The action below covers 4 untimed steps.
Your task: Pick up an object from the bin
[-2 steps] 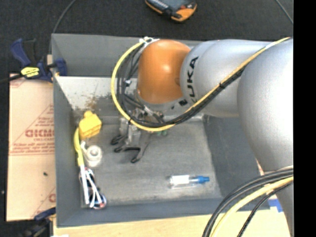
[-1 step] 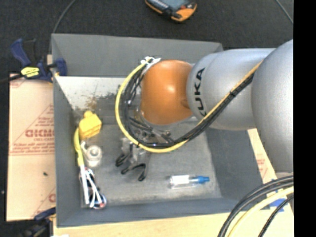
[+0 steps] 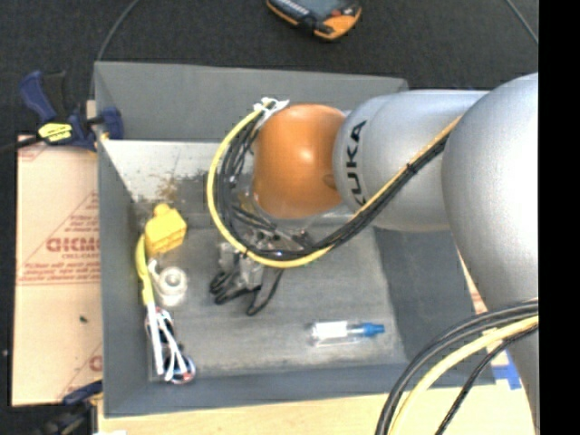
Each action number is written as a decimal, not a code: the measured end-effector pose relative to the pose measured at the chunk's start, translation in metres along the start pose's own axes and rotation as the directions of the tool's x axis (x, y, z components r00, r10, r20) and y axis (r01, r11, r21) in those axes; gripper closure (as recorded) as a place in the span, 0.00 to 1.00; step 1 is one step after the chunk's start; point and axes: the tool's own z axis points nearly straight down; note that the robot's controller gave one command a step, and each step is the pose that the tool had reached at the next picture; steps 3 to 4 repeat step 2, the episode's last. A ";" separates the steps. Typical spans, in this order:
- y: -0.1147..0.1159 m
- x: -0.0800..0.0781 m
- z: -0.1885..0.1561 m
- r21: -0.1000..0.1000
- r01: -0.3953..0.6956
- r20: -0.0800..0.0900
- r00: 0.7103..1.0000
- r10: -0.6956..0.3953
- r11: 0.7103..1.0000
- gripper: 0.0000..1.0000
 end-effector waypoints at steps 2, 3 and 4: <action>0.013 0.005 -0.084 -0.004 -0.083 -0.013 0.996 0.083 0.997 1.00; 0.013 0.005 -0.084 -0.004 -0.083 -0.013 0.996 0.083 0.997 1.00; 0.013 0.005 -0.084 -0.004 -0.083 -0.013 0.996 0.083 0.997 1.00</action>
Offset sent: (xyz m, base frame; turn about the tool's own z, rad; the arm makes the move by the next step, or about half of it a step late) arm 0.0003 -0.0010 0.0106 0.0145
